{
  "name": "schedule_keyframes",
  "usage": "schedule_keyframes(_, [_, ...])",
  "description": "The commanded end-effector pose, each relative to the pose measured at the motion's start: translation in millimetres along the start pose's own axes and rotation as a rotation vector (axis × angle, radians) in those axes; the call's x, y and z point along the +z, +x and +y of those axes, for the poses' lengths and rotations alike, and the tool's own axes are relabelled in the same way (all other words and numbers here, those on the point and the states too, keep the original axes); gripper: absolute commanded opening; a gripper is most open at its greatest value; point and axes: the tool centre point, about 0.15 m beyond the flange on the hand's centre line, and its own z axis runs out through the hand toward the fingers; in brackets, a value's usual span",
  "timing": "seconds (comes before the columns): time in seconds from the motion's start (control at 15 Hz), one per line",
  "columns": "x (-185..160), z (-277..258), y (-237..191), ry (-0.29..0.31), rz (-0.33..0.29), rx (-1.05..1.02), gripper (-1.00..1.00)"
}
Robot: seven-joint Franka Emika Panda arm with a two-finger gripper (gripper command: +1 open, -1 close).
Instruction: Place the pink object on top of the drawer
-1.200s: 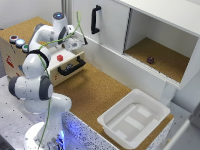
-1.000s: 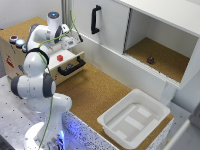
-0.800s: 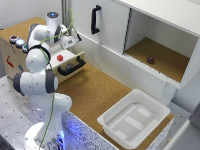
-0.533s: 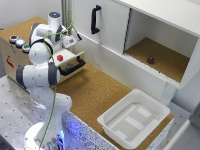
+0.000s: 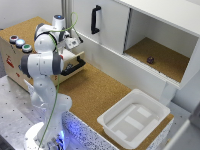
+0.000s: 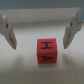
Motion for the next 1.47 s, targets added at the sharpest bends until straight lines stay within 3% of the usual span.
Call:
schedule_keyframes(0.0, [24, 24, 6, 0.076, -0.056, -0.027, 1.0])
schedule_keyframes(0.07, [25, 23, 6, 0.073, -0.065, -0.034, 1.0])
schedule_keyframes(0.13, [23, 23, 8, 0.059, -0.062, -0.039, -1.0])
schedule_keyframes(0.67, [27, 19, 7, 0.039, -0.121, -0.04, -1.0])
schedule_keyframes(0.73, [28, 19, 6, 0.012, -0.145, -0.036, -1.0])
schedule_keyframes(0.87, [20, 20, 4, 0.0, -0.136, -0.007, -1.0])
schedule_keyframes(1.0, [0, 22, 2, -0.021, -0.108, 0.026, -1.0])
schedule_keyframes(1.13, [-37, 15, 11, -0.087, -0.094, 0.002, -1.0])
schedule_keyframes(1.4, [-103, -14, 46, -0.129, -0.037, -0.079, -1.0])
